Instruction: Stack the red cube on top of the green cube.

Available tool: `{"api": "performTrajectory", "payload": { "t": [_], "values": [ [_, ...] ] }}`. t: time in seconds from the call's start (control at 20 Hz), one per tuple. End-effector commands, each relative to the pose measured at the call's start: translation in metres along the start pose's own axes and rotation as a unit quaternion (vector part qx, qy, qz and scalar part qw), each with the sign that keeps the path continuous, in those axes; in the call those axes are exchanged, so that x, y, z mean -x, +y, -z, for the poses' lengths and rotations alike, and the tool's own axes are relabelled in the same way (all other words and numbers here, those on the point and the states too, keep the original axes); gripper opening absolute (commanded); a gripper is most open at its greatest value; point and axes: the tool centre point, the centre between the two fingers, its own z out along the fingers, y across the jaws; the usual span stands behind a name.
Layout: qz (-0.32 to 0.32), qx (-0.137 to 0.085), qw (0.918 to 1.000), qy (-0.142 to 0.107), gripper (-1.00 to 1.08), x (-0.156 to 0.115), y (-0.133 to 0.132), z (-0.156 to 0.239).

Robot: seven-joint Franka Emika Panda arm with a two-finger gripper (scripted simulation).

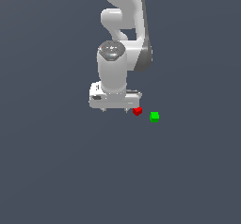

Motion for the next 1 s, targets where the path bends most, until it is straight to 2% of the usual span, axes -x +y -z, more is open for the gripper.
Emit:
{"api": "performTrajectory", "payload": {
  "t": [0.0,0.25,0.55,0.75,0.95],
  "values": [
    [0.000,0.000,1.0000,0.000,1.00,0.000,0.000,0.000],
    [0.016,0.000,0.9999,0.001,1.00,0.003,-0.007,-0.004],
    [0.077,0.001,0.9970,0.004,1.00,0.015,-0.035,-0.021],
    [0.141,0.001,0.9899,0.008,1.00,0.031,-0.061,-0.039],
    [0.214,0.002,0.9768,0.012,1.00,0.053,-0.089,-0.060]
  ]
}}
